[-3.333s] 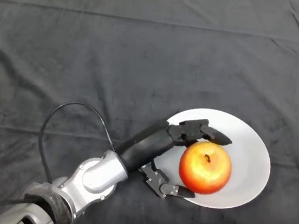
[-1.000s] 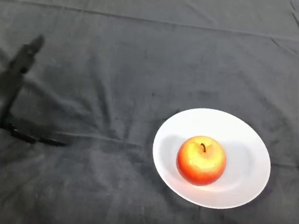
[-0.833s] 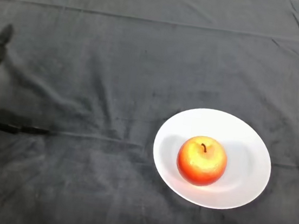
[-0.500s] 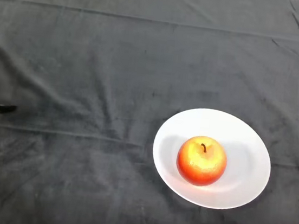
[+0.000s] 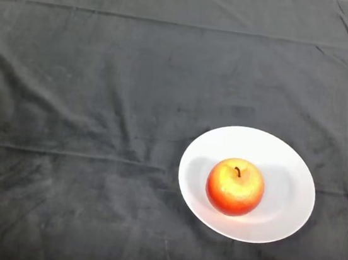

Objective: Move the apple to the plate

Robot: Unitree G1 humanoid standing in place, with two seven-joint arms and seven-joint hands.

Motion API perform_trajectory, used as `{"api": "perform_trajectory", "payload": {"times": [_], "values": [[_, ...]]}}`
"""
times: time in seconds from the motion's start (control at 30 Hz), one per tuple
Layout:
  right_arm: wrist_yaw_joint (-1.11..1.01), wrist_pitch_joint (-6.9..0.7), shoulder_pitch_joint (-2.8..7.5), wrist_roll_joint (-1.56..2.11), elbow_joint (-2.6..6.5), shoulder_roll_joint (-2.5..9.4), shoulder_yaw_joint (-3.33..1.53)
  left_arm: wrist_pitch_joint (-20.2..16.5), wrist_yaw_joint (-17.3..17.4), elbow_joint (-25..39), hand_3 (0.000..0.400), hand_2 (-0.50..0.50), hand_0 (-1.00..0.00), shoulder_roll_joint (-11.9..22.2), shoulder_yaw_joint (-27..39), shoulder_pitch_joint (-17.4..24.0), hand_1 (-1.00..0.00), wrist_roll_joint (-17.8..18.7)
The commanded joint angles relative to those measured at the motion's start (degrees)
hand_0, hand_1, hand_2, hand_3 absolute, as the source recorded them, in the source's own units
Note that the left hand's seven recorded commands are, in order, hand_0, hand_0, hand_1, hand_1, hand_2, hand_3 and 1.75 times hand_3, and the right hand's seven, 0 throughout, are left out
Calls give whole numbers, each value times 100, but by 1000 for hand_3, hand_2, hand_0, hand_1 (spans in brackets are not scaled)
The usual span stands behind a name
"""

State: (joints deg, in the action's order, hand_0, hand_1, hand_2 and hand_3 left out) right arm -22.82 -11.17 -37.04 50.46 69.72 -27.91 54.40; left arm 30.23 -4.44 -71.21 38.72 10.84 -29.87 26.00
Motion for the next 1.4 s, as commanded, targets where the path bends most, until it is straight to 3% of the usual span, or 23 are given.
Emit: {"api": "perform_trajectory", "payload": {"times": [0.03,0.43,1.4], "values": [[-15,42,-69,102,-1,-121,21,-113,-114,-244,0,0,0,439,244,141,0,187],[-16,41,-70,103,2,-122,22,-352,-436,-125,0,0,0,270,991,17,0,650],[-15,41,-68,102,-2,-120,22,-401,-254,172,0,0,0,100,1295,67,0,368]]}}
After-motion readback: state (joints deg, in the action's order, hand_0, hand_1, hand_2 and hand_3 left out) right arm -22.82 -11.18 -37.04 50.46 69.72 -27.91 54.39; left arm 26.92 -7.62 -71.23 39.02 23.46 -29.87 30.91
